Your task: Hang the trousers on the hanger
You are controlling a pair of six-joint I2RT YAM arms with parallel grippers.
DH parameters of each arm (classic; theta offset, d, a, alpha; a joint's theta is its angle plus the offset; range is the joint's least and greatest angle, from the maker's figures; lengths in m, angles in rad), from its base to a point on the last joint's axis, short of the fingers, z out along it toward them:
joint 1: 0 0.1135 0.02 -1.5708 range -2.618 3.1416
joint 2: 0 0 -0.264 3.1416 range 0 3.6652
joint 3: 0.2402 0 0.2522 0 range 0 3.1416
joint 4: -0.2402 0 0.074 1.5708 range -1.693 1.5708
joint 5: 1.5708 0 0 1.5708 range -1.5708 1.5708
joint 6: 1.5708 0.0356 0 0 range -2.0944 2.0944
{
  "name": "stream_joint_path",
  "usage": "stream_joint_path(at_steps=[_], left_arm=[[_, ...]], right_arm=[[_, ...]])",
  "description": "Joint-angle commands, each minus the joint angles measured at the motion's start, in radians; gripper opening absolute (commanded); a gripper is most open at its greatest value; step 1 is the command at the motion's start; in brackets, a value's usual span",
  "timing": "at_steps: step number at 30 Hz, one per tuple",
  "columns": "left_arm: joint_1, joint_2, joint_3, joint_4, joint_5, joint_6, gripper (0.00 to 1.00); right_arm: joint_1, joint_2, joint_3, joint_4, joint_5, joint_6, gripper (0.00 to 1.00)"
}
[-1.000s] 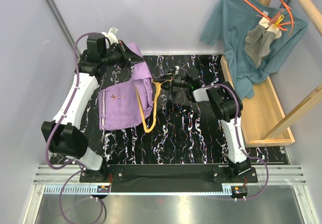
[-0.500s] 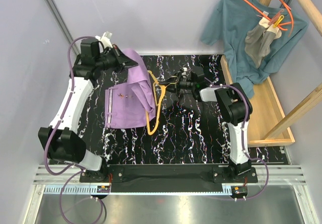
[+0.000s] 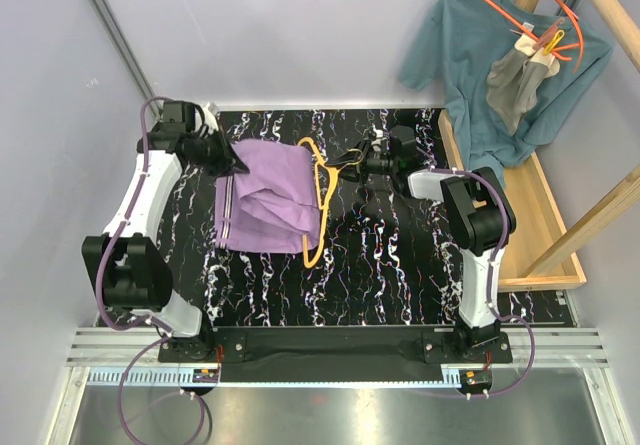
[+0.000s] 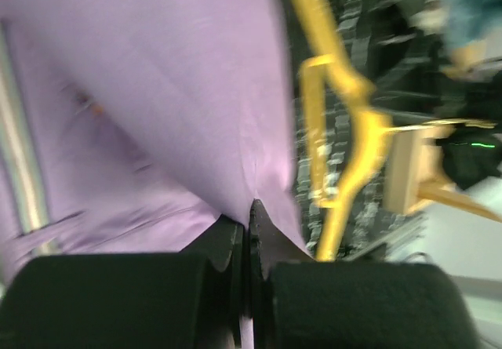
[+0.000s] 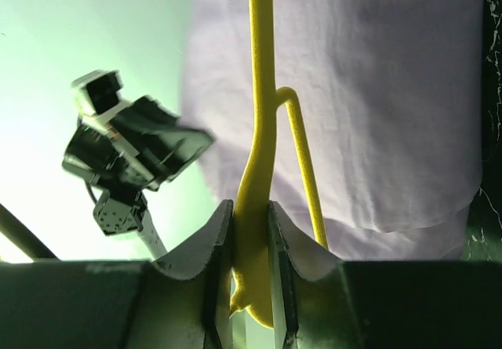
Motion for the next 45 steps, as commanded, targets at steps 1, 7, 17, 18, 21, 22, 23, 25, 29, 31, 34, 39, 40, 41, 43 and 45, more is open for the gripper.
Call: stream_joint_path(at_steps=[1, 7, 17, 18, 21, 22, 23, 25, 29, 31, 34, 39, 40, 41, 43, 45], left_arm=[[0.009, 0.011, -0.033, -0.105, -0.147, 0.114, 0.00], [0.046, -0.004, -0.026, -0.129, -0.244, 0.113, 0.00], [0.068, -0.055, 0.020, -0.108, -0.282, 0.101, 0.00], [0.072, -0.042, 0.025, -0.111, -0.299, 0.107, 0.00], [0.088, -0.029, 0.051, -0.113, -0.258, 0.116, 0.00], [0.089, -0.025, 0.055, -0.106, -0.232, 0.101, 0.00], [0.089, -0.024, 0.058, -0.097, -0.206, 0.092, 0.00], [0.091, -0.030, 0.063, -0.088, -0.184, 0.078, 0.00], [0.098, -0.022, 0.074, -0.143, -0.316, 0.111, 0.00], [0.109, -0.013, 0.034, -0.148, -0.347, 0.115, 0.00], [0.115, 0.007, -0.029, -0.143, -0.373, 0.118, 0.00], [0.123, 0.065, -0.086, -0.119, -0.433, 0.121, 0.00], [0.123, 0.079, -0.086, -0.122, -0.443, 0.119, 0.00], [0.123, 0.093, -0.089, -0.119, -0.454, 0.121, 0.00], [0.123, 0.137, -0.092, -0.116, -0.494, 0.125, 0.00], [0.123, 0.172, -0.106, -0.097, -0.520, 0.125, 0.00]], right_arm=[[-0.015, -0.088, 0.009, -0.036, -0.011, -0.056, 0.00], [-0.027, -0.085, -0.009, -0.106, -0.016, -0.118, 0.00], [-0.013, 0.022, 0.017, -0.115, 0.010, -0.176, 0.00], [-0.013, 0.035, 0.029, -0.138, 0.015, -0.194, 0.00], [-0.006, 0.062, 0.048, -0.185, 0.024, -0.234, 0.00], [0.003, 0.068, 0.054, -0.193, 0.026, -0.240, 0.00], [0.011, 0.074, 0.058, -0.205, 0.036, -0.247, 0.00], [0.019, 0.090, 0.075, -0.208, 0.043, -0.254, 0.00], [0.014, 0.073, 0.066, -0.272, 0.064, -0.295, 0.00], [0.004, 0.050, 0.055, -0.297, 0.060, -0.334, 0.00], [-0.021, 0.001, 0.009, -0.299, 0.061, -0.340, 0.00], [-0.055, -0.045, 0.005, -0.351, 0.046, -0.378, 0.00], [-0.056, -0.050, 0.006, -0.359, 0.044, -0.383, 0.00], [-0.056, -0.056, 0.009, -0.371, 0.044, -0.388, 0.00], [-0.056, -0.062, 0.006, -0.371, 0.046, -0.392, 0.00], [-0.056, -0.064, -0.003, -0.369, 0.044, -0.394, 0.00]])
